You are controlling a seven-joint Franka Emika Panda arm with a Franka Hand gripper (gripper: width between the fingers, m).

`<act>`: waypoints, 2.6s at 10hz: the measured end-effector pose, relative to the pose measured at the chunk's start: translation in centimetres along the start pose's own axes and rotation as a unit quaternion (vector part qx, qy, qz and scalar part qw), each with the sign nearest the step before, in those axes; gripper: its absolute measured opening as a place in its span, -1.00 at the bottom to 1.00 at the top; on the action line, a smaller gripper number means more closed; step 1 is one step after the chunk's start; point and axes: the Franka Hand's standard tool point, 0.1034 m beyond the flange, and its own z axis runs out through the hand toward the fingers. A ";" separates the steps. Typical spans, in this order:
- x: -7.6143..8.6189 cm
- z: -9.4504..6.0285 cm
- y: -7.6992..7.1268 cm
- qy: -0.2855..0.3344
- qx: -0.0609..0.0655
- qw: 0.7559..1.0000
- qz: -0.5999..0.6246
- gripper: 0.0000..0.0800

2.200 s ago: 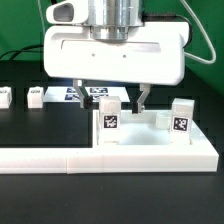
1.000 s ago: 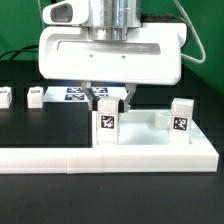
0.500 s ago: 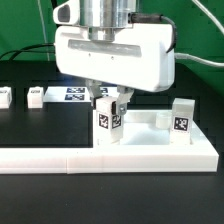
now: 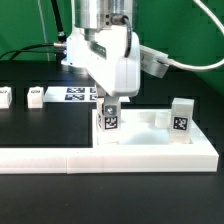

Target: Assemble square table

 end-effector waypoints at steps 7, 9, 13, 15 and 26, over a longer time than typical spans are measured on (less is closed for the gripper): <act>-0.6 0.1 -0.1 -0.004 0.005 0.999 -0.034 0.58; -1.2 0.0 -0.5 -0.002 0.014 0.989 -0.150 0.62; -1.7 0.1 -0.6 0.008 0.023 0.933 -0.360 0.62; -1.3 0.0 -0.7 0.014 0.025 0.892 -0.451 0.62; -0.6 0.1 -0.6 0.020 0.019 0.836 -0.549 -0.28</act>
Offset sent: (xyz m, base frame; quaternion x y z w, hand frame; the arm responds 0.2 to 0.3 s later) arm 0.0000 0.0000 0.0000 0.0000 0.0000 0.0650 0.9979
